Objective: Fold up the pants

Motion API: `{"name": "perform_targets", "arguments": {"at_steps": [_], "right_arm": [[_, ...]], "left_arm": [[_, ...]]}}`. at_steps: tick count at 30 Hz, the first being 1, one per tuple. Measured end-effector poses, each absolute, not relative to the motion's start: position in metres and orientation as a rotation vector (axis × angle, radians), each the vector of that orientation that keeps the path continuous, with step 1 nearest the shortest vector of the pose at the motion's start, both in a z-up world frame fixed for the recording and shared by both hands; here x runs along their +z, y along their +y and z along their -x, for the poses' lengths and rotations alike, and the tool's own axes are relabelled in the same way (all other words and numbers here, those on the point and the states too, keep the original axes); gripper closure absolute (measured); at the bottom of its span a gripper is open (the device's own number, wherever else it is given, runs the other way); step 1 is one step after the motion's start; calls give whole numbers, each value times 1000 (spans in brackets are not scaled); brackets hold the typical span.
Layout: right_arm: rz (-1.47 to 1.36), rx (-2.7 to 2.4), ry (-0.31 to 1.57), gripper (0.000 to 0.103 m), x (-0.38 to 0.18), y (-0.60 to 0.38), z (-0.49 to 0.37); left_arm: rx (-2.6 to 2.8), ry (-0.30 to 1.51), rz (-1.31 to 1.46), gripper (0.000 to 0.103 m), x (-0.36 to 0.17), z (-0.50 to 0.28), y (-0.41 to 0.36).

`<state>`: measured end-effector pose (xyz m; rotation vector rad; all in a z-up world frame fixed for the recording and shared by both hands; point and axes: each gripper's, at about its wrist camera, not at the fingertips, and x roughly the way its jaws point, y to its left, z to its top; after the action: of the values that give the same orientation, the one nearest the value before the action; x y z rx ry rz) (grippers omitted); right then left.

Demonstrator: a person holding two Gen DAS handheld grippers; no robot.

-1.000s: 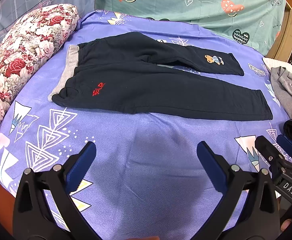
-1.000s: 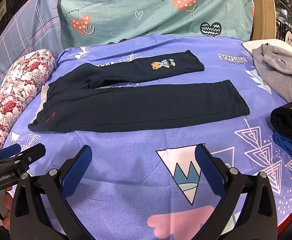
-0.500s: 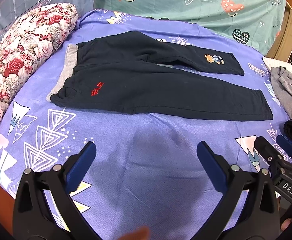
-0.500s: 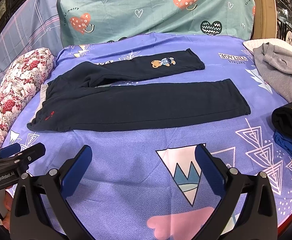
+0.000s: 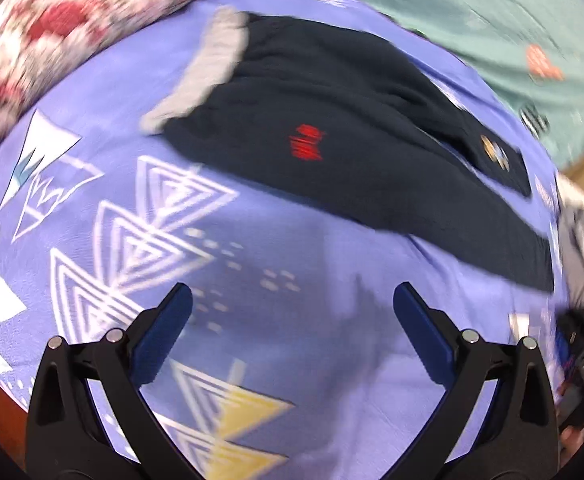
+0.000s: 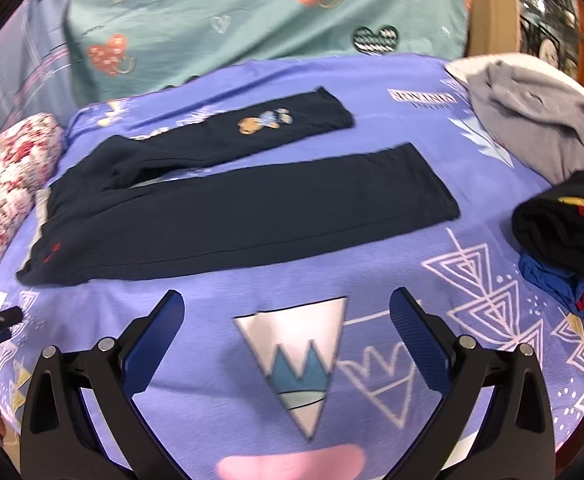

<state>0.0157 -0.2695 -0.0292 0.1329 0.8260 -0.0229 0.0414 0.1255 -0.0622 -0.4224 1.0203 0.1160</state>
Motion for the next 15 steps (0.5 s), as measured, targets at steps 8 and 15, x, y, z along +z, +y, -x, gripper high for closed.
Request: {"name": "perform_targets", "arguments": {"at_steps": [8,15], "right_arm": [[-151,-62,887,1,-49,-284,-37],[-140,-60,908,1,-48,-279,-53]], "left_arm": [[195,1033,518,3,-72,-68,170],[197,1051,533,9,-73,-109,189]]}}
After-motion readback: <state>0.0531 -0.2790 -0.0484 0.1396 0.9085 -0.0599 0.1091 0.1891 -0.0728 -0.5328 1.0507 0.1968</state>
